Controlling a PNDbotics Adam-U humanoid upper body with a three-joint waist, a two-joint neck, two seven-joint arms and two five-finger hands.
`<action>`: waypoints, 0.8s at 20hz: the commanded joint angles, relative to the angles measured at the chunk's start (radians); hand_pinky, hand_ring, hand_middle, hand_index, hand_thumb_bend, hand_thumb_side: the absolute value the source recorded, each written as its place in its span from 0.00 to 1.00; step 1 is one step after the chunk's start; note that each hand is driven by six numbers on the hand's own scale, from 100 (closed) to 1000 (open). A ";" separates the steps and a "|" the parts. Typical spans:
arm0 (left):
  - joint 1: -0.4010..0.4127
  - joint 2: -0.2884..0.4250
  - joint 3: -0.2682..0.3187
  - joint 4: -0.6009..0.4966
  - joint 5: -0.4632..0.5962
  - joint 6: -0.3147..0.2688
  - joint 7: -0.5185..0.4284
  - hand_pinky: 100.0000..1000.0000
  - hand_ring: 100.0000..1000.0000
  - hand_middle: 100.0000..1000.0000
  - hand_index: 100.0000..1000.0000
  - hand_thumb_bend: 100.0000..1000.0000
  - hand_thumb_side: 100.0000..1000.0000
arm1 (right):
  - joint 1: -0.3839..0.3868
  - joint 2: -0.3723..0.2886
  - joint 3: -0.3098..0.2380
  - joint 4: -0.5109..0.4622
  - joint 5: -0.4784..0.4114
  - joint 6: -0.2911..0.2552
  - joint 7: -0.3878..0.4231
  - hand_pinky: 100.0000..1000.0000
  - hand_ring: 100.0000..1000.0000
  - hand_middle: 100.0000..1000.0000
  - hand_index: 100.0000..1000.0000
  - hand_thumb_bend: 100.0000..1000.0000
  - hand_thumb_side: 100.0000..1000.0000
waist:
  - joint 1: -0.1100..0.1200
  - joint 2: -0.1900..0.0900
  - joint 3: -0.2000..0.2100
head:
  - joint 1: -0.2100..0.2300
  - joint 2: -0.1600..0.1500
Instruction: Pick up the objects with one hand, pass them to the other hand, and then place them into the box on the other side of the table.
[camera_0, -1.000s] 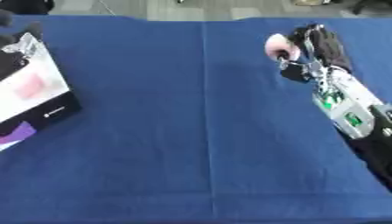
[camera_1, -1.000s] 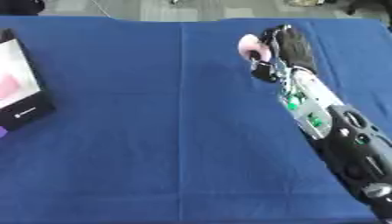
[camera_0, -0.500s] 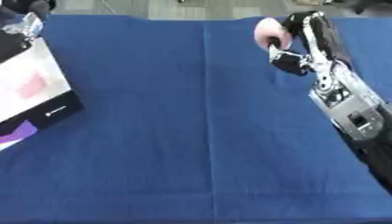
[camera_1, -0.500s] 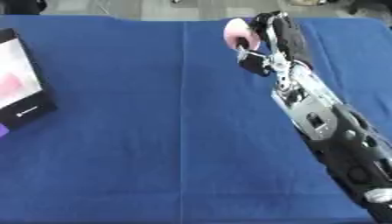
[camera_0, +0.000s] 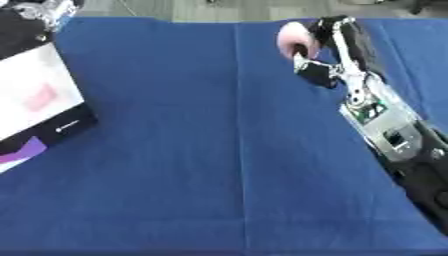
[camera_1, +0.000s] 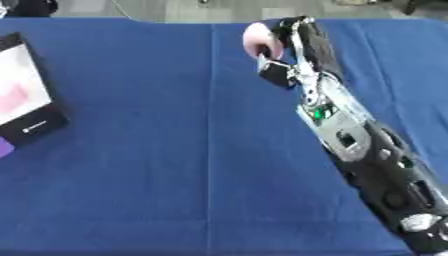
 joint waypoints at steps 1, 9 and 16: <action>-0.046 0.000 -0.028 -0.020 0.001 -0.012 -0.064 0.67 0.61 0.64 0.74 0.38 0.48 | -0.027 0.010 0.002 -0.002 -0.009 -0.014 -0.001 0.63 0.55 0.40 0.43 0.00 0.00 | 0.016 -0.040 0.002 | 0.005 0.005; -0.148 -0.066 -0.127 -0.020 -0.066 -0.005 -0.211 0.68 0.62 0.64 0.75 0.39 0.48 | -0.043 0.051 0.018 0.034 -0.010 -0.031 0.002 0.63 0.55 0.40 0.42 0.00 0.00 | 0.024 -0.049 0.010 | 0.012 0.016; -0.218 -0.159 -0.178 -0.020 -0.122 0.038 -0.304 0.68 0.62 0.65 0.74 0.39 0.48 | -0.056 0.087 0.024 0.079 -0.028 -0.059 -0.024 0.62 0.55 0.41 0.42 0.00 0.04 | 0.032 -0.055 0.022 | 0.012 0.017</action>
